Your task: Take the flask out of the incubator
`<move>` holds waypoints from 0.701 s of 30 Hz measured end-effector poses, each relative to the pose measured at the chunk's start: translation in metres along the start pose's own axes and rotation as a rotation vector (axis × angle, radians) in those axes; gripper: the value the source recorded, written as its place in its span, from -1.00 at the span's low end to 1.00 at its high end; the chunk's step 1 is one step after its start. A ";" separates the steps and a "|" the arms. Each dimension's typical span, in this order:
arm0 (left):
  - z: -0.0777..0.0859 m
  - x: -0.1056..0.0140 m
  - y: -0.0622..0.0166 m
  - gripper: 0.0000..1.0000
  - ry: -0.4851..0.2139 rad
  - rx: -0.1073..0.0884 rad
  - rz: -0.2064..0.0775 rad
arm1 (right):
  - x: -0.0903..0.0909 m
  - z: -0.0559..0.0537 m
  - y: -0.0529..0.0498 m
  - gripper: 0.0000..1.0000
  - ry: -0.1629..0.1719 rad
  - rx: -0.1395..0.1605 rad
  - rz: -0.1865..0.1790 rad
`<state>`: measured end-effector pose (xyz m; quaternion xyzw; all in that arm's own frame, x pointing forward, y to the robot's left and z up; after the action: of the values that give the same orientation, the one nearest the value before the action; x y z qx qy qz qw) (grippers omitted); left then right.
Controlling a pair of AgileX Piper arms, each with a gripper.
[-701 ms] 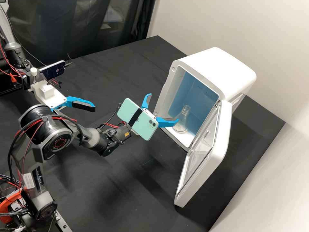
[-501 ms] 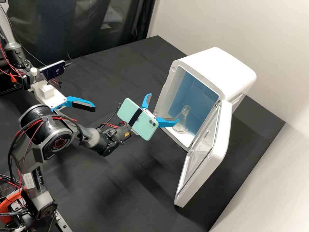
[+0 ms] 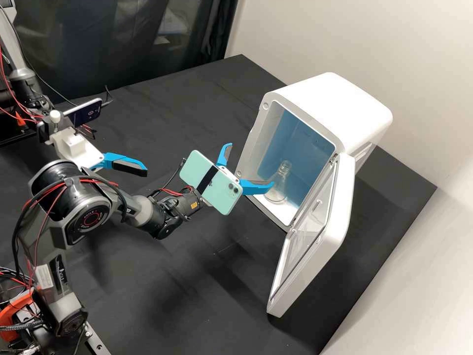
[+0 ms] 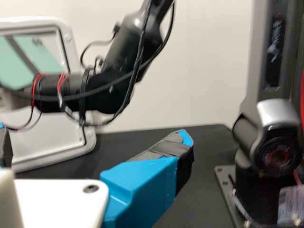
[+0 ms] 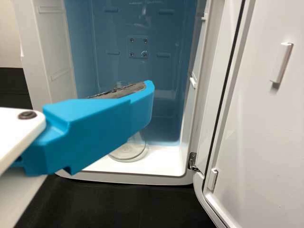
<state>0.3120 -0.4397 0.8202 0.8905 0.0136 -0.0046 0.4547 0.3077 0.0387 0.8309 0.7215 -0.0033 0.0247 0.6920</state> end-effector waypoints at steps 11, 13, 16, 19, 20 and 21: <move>-0.039 0.010 -0.0144 1.00 0.113 -0.037 -0.042 | 0.000 0.000 0.000 1.00 0.000 0.000 0.000; -0.046 0.010 -0.0155 1.00 0.136 -0.051 -0.044 | 0.000 0.000 0.000 1.00 0.000 0.000 0.000; -0.058 0.008 -0.0154 1.00 0.168 -0.068 -0.042 | 0.000 0.000 0.000 1.00 0.000 0.000 0.000; -0.068 0.007 -0.0171 1.00 0.190 -0.082 -0.047 | 0.000 0.000 0.000 1.00 0.000 0.000 0.000; -0.072 0.007 -0.0184 1.00 0.198 -0.079 -0.051 | 0.000 0.000 0.000 1.00 0.000 0.000 0.000; -0.075 0.006 -0.0188 1.00 0.206 -0.080 -0.052 | 0.000 0.000 0.000 1.00 0.000 0.000 0.000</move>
<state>0.3173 -0.3678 0.8488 0.8668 0.0838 0.0757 0.4857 0.3077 0.0387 0.8309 0.7215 -0.0033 0.0247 0.6920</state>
